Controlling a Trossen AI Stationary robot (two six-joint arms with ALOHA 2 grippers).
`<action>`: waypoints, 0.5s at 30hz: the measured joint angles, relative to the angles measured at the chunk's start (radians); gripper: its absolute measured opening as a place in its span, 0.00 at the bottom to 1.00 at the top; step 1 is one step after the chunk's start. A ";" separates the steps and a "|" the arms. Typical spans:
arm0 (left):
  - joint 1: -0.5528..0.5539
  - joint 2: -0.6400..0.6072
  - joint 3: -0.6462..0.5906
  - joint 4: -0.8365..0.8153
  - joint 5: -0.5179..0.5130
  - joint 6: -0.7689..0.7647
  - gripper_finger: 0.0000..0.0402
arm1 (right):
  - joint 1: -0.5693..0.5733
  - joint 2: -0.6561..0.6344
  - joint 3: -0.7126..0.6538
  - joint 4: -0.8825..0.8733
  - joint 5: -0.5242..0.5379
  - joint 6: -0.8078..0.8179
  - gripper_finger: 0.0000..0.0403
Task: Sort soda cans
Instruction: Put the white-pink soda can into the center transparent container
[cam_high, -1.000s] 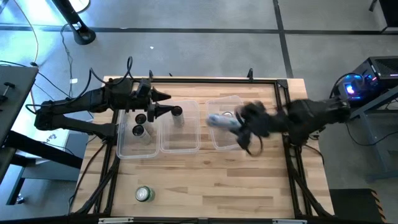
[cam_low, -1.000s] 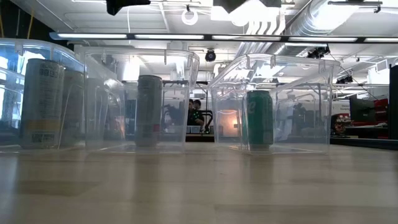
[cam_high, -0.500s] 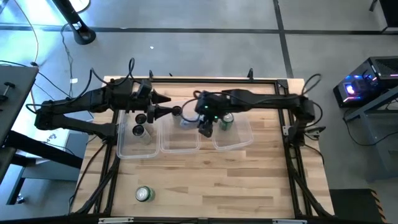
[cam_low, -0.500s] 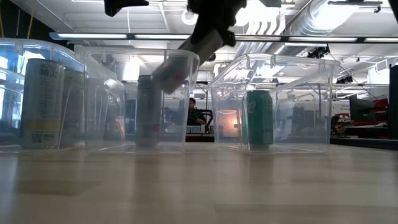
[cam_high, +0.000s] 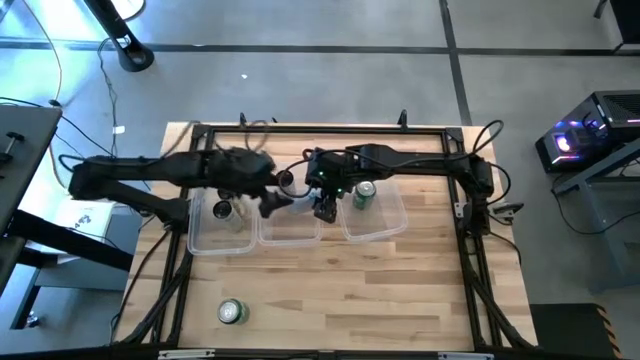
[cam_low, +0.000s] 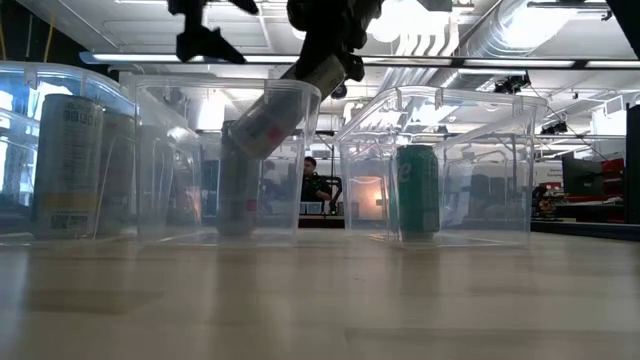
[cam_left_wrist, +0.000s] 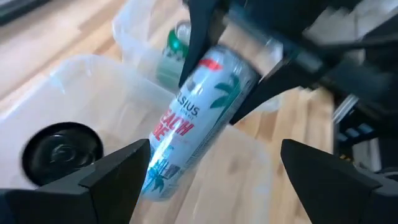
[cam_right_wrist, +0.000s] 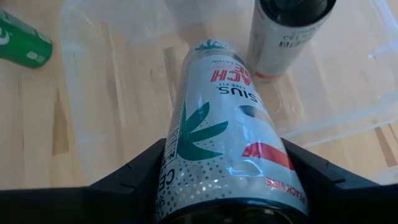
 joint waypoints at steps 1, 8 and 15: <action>-0.005 0.023 0.000 0.004 0.000 0.008 0.89 | 0.000 0.000 0.000 -0.001 0.000 0.000 0.57; -0.048 0.100 -0.001 0.018 -0.057 0.083 0.78 | 0.017 0.003 -0.004 -0.002 0.003 -0.014 0.57; -0.142 0.173 -0.001 -0.023 -0.282 0.112 0.39 | 0.029 0.019 -0.004 0.009 -0.002 -0.019 0.57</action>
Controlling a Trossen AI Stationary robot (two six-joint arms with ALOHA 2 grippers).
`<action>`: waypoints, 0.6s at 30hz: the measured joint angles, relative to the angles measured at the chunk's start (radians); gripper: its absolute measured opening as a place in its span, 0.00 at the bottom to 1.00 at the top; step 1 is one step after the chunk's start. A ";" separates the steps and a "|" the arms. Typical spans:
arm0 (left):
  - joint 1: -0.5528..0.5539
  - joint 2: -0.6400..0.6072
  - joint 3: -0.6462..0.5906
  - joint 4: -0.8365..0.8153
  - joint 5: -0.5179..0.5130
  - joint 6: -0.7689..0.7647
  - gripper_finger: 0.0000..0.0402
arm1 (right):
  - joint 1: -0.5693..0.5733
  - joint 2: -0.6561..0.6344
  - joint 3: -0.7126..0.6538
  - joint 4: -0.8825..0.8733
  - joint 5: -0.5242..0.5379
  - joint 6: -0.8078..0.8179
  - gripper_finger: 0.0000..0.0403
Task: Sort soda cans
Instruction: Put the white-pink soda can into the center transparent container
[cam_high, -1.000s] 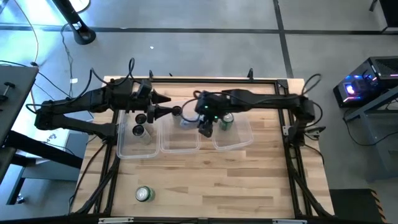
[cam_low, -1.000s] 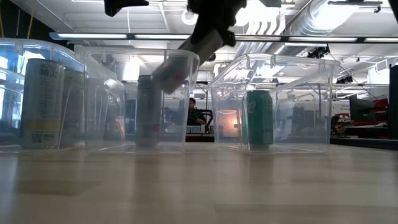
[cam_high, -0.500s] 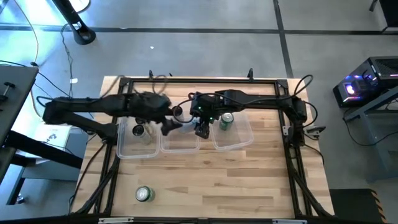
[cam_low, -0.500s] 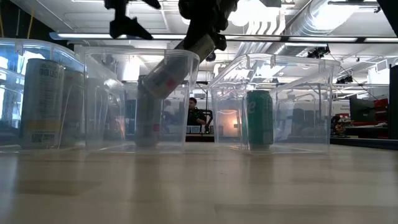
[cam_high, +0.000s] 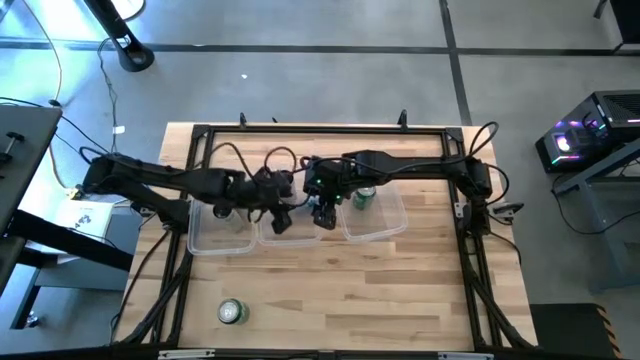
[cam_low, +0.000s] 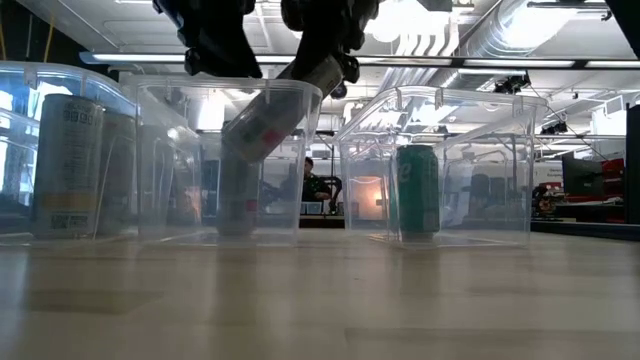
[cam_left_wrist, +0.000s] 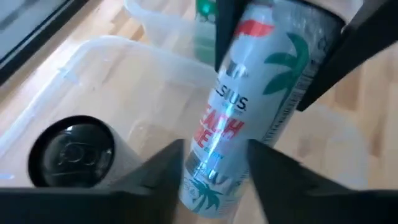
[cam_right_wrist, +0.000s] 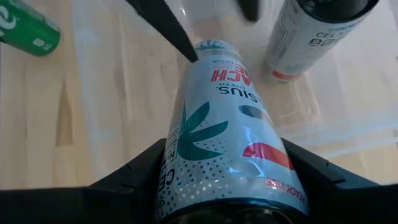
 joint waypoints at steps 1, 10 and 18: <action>-0.010 0.015 0.000 0.002 -0.007 -0.003 0.31 | 0.000 0.003 0.000 0.000 0.001 -0.004 0.57; -0.094 0.108 0.001 0.000 -0.085 -0.085 0.03 | 0.000 0.010 -0.002 -0.010 0.002 -0.025 0.57; -0.090 0.173 0.003 0.020 -0.144 -0.113 0.00 | 0.002 0.012 -0.004 -0.042 -0.013 -0.023 0.57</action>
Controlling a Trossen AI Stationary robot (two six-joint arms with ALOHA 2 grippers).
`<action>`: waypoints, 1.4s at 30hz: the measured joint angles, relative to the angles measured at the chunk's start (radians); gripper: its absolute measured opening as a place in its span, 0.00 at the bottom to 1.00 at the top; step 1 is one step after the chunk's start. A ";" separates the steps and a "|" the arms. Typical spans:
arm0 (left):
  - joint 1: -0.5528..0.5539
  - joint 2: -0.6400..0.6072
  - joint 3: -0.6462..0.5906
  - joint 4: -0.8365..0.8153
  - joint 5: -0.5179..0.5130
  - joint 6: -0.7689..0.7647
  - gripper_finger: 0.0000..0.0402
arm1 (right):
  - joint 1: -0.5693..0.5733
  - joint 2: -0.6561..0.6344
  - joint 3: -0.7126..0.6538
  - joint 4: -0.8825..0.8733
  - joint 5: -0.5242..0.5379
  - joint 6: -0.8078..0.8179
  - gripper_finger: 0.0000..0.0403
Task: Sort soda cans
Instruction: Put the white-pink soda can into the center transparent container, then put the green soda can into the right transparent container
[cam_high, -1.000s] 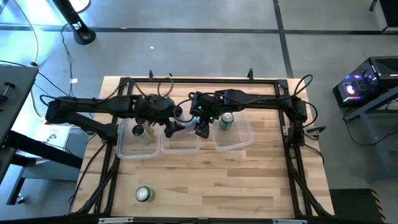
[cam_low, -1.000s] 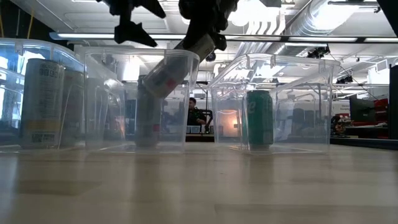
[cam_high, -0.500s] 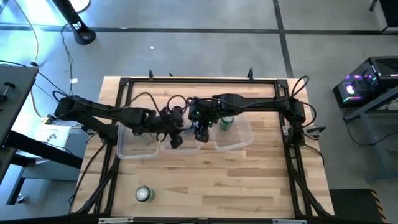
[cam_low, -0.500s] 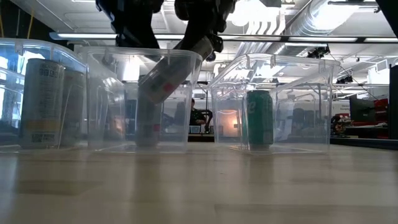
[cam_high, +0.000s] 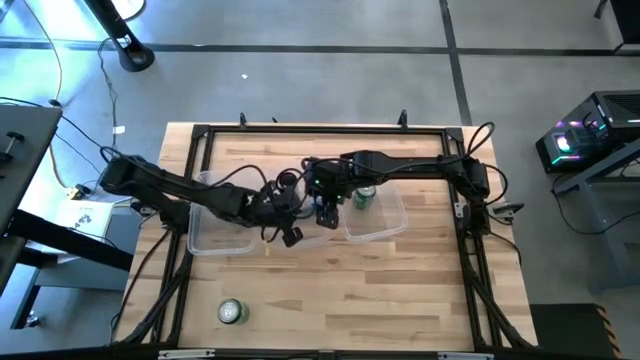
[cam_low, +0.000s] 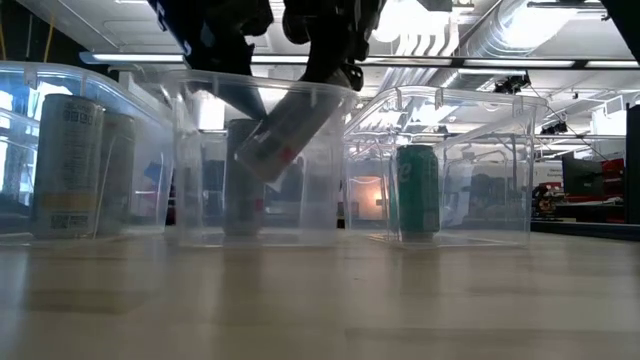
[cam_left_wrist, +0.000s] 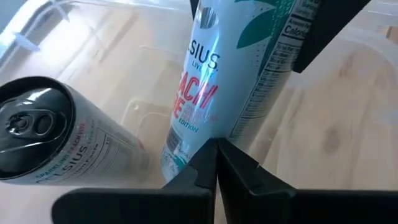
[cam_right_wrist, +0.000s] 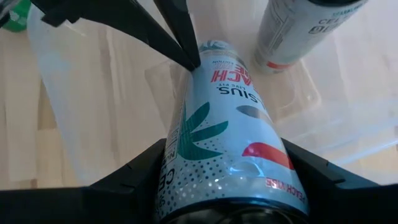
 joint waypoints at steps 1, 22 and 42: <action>0.000 0.008 0.000 0.008 -0.002 -0.002 0.00 | 0.001 0.000 0.000 -0.007 0.000 0.000 0.57; -0.005 0.139 0.000 0.140 -0.030 -0.049 0.00 | 0.016 -0.005 0.003 0.006 -0.039 -0.003 0.74; -0.028 -0.374 -0.005 -0.115 0.041 -0.039 0.00 | -0.019 -0.078 0.162 -0.027 0.113 -0.100 0.68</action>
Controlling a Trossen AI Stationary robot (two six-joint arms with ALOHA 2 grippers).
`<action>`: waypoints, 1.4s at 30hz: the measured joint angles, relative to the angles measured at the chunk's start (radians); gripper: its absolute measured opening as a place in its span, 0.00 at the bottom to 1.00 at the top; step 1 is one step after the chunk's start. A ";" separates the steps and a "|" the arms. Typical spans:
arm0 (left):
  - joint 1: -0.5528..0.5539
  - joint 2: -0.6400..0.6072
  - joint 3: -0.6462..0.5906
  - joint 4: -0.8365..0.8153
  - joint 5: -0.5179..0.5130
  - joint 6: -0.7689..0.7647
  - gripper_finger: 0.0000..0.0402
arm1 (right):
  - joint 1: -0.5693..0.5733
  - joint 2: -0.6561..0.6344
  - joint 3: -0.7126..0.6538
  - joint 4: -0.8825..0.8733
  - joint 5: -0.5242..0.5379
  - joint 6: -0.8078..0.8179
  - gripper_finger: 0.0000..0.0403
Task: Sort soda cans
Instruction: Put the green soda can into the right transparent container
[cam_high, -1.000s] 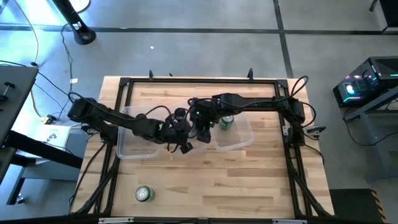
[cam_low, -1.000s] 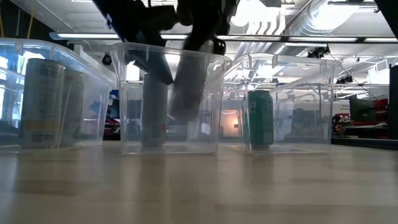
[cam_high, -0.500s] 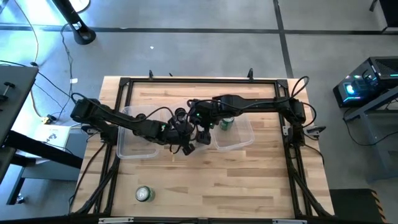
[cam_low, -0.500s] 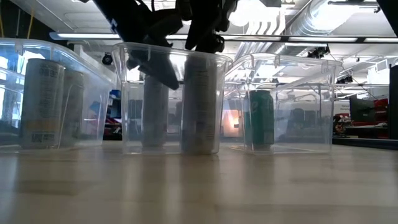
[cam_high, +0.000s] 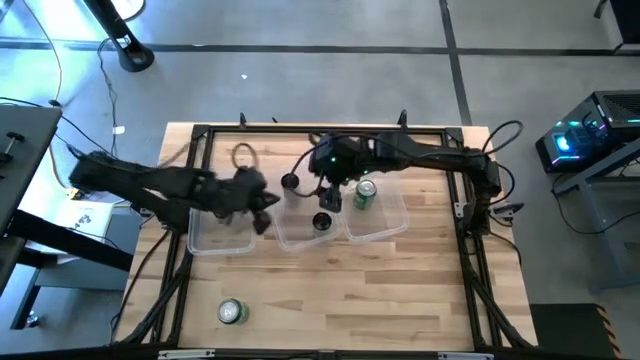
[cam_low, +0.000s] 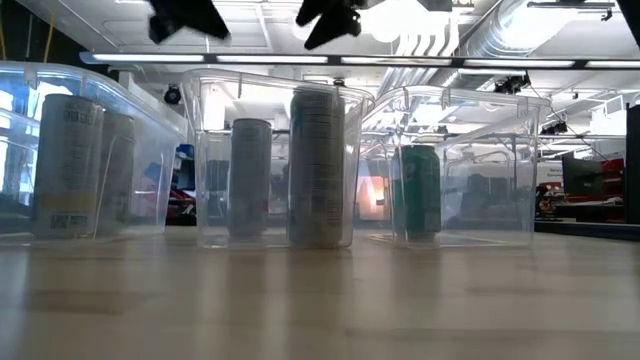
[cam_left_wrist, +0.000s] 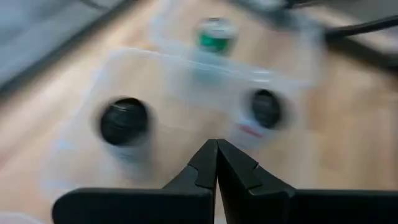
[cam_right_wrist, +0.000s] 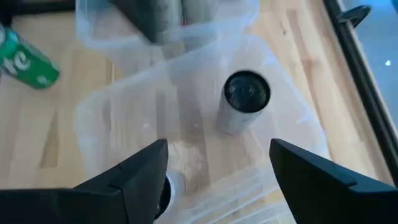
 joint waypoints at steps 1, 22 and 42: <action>-0.012 -0.035 0.000 -0.007 0.056 -0.021 0.00 | 0.000 -0.003 0.006 -0.003 0.000 0.013 0.68; -0.368 0.075 0.001 0.050 0.735 -0.310 0.67 | 0.260 -0.014 0.006 -0.184 0.097 0.354 0.68; -0.661 0.270 0.259 -0.057 0.355 -0.830 0.83 | 0.647 -0.013 0.005 -0.309 0.358 0.636 0.68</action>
